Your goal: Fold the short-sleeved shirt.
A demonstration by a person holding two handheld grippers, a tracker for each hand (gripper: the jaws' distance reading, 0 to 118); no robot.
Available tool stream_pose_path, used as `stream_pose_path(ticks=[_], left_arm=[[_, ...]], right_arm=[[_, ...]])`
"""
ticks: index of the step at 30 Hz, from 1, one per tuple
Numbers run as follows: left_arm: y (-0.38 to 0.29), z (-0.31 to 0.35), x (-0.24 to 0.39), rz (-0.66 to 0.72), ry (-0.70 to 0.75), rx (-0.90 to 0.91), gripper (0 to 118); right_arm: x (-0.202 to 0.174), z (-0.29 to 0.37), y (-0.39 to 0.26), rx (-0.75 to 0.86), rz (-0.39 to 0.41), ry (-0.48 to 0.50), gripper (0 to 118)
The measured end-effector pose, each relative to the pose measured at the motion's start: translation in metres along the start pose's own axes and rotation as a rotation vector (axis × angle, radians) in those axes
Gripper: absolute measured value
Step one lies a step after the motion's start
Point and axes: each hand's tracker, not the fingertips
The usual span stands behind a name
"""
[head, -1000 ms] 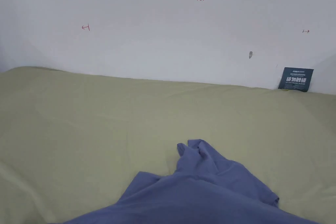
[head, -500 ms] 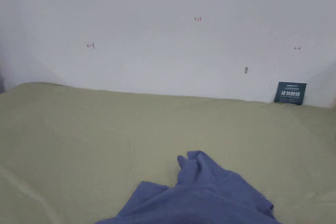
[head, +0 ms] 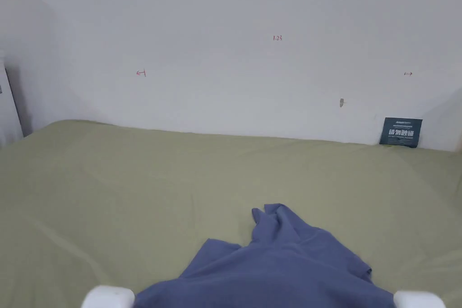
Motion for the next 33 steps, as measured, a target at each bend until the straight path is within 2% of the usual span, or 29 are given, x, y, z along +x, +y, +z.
stream_pose_path(ticks=[4, 6, 12, 13, 14, 16, 18, 20, 22, 25, 27, 29, 30, 31, 32, 33], left_arm=[[-0.041, 0.008, 0.001, 0.048, -0.019, -0.052, 0], [-0.050, 0.004, -0.006, 0.060, -0.008, -0.083, 0], [-0.025, -0.039, -0.046, 0.101, 0.045, -0.174, 0], [-0.019, -0.050, -0.055, 0.108, 0.055, -0.211, 3], [-0.012, -0.063, -0.066, 0.121, 0.053, -0.226, 13], [0.000, -0.086, -0.084, 0.153, 0.049, -0.227, 45], [0.006, -0.105, -0.102, 0.252, 0.029, -0.206, 72], [0.008, -0.125, -0.110, 0.259, 0.062, -0.176, 77], [0.006, -0.152, -0.117, 0.256, 0.085, -0.195, 77], [-0.003, -0.183, -0.114, 0.242, 0.077, -0.317, 76], [-0.007, -0.190, -0.107, 0.212, 0.080, -0.338, 65], [-0.006, -0.182, -0.099, 0.205, 0.106, -0.273, 52], [-0.004, -0.181, -0.100, 0.239, 0.062, -0.238, 4], [-0.005, -0.178, -0.102, 0.274, 0.034, -0.225, 2], [-0.005, -0.177, -0.102, 0.289, 0.043, -0.244, 2], [-0.005, -0.177, -0.102, 0.277, 0.026, -0.248, 2]], right_arm=[[-0.032, 0.003, -0.036, -0.032, 0.040, 0.066, 1], [-0.042, -0.004, -0.042, -0.072, 0.027, 0.120, 1], [-0.048, -0.016, -0.020, -0.057, 0.034, 0.164, 1], [-0.046, -0.018, -0.015, -0.048, 0.021, 0.174, 1], [-0.043, -0.020, -0.010, -0.046, 0.016, 0.181, 1], [-0.037, -0.020, -0.004, -0.035, 0.016, 0.187, 2], [-0.028, -0.023, -0.001, -0.034, 0.028, 0.225, 2], [-0.022, -0.024, 0.000, -0.043, 0.023, 0.230, 2], [-0.012, -0.028, 0.000, -0.057, 0.000, 0.239, 2], [0.005, -0.037, 0.005, -0.066, -0.052, 0.240, 2], [0.023, -0.050, 0.018, -0.059, -0.076, 0.224, 2], [0.043, -0.068, 0.041, -0.039, -0.099, 0.197, 4], [0.056, -0.087, 0.058, -0.024, -0.098, 0.202, 10], [0.064, -0.105, 0.072, -0.020, -0.086, 0.197, 25], [0.075, -0.131, 0.094, -0.021, -0.051, 0.189, 51], [0.084, -0.161, 0.115, -0.070, 0.006, 0.201, 83]])
